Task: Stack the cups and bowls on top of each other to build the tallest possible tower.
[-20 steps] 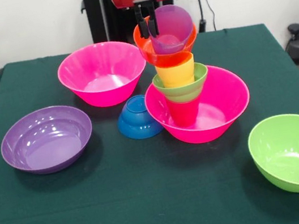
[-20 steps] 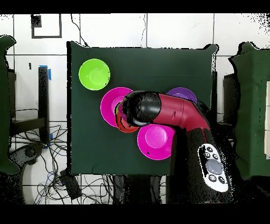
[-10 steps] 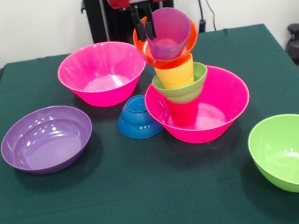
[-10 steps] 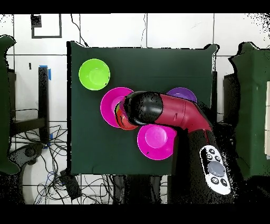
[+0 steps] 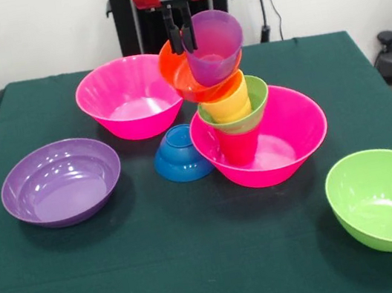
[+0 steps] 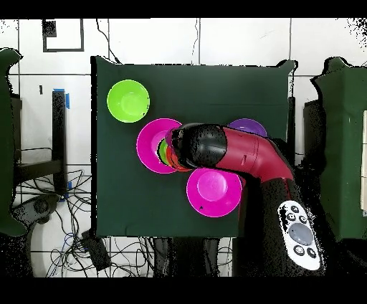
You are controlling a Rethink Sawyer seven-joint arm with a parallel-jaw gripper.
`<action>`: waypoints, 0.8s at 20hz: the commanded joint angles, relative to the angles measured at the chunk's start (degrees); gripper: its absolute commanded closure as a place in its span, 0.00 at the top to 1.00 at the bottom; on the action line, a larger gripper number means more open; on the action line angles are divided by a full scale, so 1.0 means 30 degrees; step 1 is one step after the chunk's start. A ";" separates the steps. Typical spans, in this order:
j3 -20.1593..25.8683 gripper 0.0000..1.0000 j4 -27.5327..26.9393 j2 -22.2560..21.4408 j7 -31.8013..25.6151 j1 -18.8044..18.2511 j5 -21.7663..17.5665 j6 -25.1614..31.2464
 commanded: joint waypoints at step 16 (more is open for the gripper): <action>0.1035 1.00 0.1191 0.0475 0.2274 0.0179 0.0921 -0.1363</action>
